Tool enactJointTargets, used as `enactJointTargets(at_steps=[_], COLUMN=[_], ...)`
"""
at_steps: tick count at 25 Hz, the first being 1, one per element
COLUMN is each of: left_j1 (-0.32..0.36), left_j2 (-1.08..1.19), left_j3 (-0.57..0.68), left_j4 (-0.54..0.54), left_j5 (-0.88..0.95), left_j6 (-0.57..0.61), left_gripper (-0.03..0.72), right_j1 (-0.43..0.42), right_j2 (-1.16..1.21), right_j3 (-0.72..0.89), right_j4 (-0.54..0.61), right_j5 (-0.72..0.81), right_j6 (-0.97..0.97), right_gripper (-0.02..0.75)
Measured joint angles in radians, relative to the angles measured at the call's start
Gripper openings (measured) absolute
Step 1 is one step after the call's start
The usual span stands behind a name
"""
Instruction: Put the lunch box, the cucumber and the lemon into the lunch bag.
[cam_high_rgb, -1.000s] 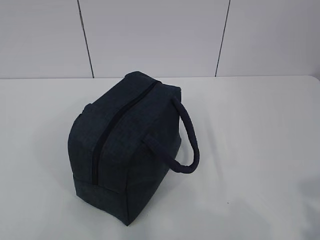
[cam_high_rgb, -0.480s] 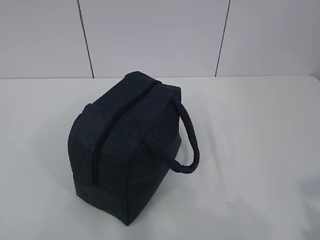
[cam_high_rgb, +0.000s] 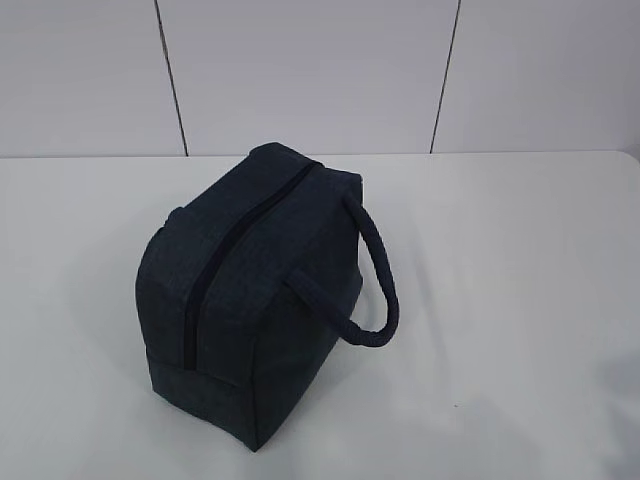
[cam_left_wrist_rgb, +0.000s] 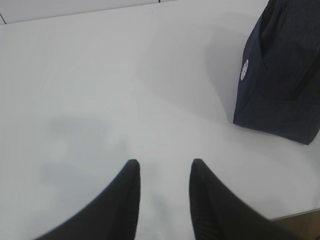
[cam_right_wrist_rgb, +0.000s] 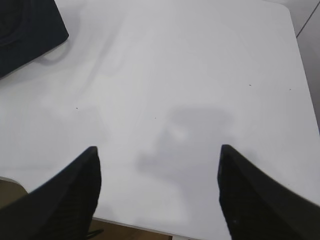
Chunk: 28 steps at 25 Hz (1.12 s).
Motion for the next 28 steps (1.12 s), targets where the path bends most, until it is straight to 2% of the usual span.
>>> enactJointTargets(at_steps=[28], left_j1=[0.000], left_j2=[0.000], left_j3=[0.000], left_j4=[0.000], left_j5=[0.000], left_j6=[0.000], left_gripper=[0.242], right_j1=[0.000], right_j2=[0.000], right_j3=[0.000], right_j4=[0.000], right_j5=[0.000], right_j6=[0.000], right_gripper=[0.552])
